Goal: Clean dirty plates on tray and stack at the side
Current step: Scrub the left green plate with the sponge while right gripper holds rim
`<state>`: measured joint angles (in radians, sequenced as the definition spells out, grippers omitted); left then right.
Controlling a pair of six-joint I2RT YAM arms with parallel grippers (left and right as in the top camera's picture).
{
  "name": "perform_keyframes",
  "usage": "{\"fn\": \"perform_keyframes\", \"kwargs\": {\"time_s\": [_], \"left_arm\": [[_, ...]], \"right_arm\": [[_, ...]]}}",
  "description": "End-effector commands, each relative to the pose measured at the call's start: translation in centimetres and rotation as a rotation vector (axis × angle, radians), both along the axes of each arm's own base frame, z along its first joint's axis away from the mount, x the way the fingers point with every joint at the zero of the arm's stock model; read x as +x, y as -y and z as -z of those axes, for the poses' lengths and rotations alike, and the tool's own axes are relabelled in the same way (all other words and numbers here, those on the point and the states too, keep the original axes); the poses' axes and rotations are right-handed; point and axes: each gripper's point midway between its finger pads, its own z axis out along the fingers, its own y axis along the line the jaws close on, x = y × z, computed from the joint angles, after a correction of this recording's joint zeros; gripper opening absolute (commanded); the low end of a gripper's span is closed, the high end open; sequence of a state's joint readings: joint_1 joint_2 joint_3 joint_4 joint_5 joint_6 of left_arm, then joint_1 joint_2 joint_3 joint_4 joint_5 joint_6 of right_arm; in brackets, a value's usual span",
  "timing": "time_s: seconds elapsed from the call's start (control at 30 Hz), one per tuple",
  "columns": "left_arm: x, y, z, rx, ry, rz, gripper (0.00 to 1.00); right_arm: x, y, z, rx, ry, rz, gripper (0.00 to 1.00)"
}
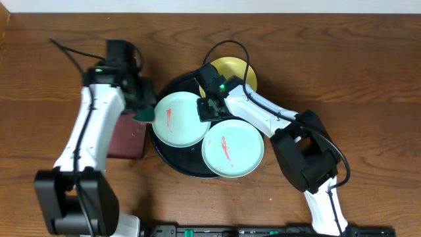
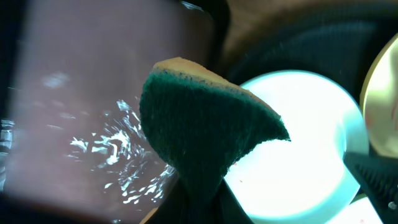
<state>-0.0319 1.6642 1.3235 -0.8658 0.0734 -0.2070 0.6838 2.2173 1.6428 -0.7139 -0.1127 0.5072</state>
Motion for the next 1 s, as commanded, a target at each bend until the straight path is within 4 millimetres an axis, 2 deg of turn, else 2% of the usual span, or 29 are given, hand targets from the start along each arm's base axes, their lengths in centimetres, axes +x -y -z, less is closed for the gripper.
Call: {"fn": "perform_keyframes", "kwargs": {"time_s": [0.0, 0.2, 0.37, 0.53, 0.67, 0.73, 0.83, 0.97], "left_arm": [[-0.9, 1.7, 3.2, -0.017, -0.083, 0.009, 0.08], [-0.7, 5.7, 7.1, -0.048, -0.132, 0.124, 0.07], [-0.2, 7.0, 9.6, -0.043, -0.152, 0.16, 0.07], [0.9, 6.3, 11.0, -0.013, -0.139, 0.144, 0.07], [3.1, 4.6, 10.5, 0.093, -0.046, 0.115, 0.08], [3.6, 4.3, 10.2, 0.115, -0.028, 0.107, 0.07], [3.1, 4.2, 10.3, 0.108, -0.045, 0.073, 0.07], [0.5, 3.7, 10.7, 0.096, -0.151, -0.06, 0.07]], "right_arm": [[-0.8, 0.3, 1.7, -0.038, -0.032, -0.032, 0.01], [-0.8, 0.3, 1.7, -0.038, -0.032, -0.032, 0.01], [-0.9, 0.4, 1.8, -0.043, -0.037, -0.032, 0.01], [-0.9, 0.4, 1.8, -0.043, -0.037, -0.032, 0.01], [-0.9, 0.4, 1.8, -0.043, -0.037, -0.032, 0.01], [-0.9, 0.4, 1.8, -0.043, -0.037, -0.032, 0.01], [-0.9, 0.4, 1.8, -0.043, -0.036, -0.032, 0.01], [-0.9, 0.4, 1.8, -0.041, -0.035, -0.032, 0.01]]}}
